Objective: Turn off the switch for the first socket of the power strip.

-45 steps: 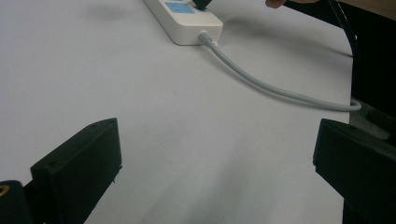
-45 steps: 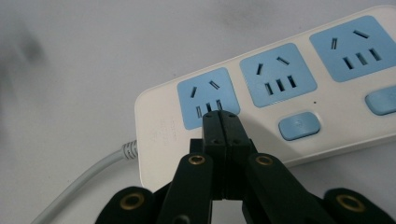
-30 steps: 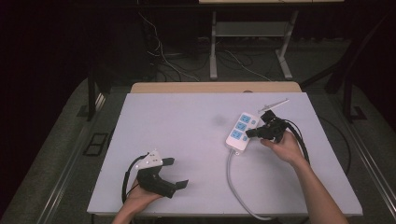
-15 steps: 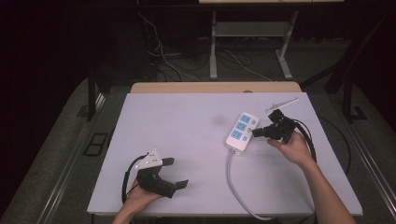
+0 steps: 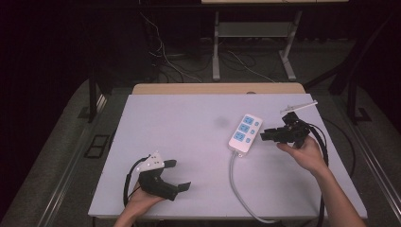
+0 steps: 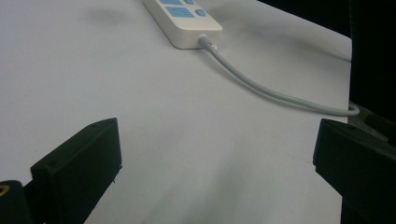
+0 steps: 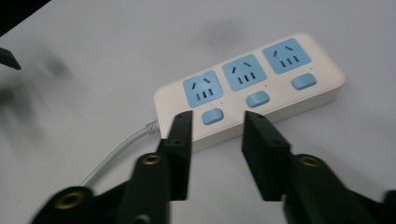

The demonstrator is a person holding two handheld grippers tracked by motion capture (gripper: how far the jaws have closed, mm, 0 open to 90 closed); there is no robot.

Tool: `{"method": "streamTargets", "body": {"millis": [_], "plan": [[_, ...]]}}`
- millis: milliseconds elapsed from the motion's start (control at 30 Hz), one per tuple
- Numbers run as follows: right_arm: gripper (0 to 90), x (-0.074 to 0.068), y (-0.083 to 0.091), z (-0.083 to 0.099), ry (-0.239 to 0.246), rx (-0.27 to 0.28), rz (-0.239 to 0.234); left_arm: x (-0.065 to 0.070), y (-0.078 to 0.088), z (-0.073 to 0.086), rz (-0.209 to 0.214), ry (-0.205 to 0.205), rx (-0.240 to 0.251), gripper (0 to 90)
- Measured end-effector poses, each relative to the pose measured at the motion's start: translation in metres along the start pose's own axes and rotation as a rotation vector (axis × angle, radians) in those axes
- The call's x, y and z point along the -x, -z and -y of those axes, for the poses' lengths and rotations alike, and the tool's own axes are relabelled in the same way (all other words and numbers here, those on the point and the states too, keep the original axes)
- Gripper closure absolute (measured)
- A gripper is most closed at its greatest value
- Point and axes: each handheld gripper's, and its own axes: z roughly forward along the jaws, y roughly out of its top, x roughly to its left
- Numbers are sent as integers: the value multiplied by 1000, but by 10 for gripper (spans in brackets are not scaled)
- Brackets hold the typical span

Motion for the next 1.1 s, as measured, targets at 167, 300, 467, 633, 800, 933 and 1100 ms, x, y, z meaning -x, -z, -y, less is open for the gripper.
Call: {"method": "streamTargets", "body": {"millis": [167,300,467,633,800,933,1100], "plan": [[229,-5,10,3,-22,23,21,0,0,0,-1,0,-1,0],[73,-7,18,8,-42,55,21,0,0,0,0,-2,0,0],[3,-10,30,19,-57,94,27,0,0,0,-3,0,0,0],[3,-15,40,28,-64,124,12,1,-1,0,-2,-1,-3,0],[3,-19,46,37,-67,148,-6,1,-1,0,-4,1,0,0],[3,-24,48,43,-59,154,-16,1,-1,0,-4,1,1,0],[3,-29,47,52,-51,164,-21,1,-1,0,-4,1,1,0]]}}
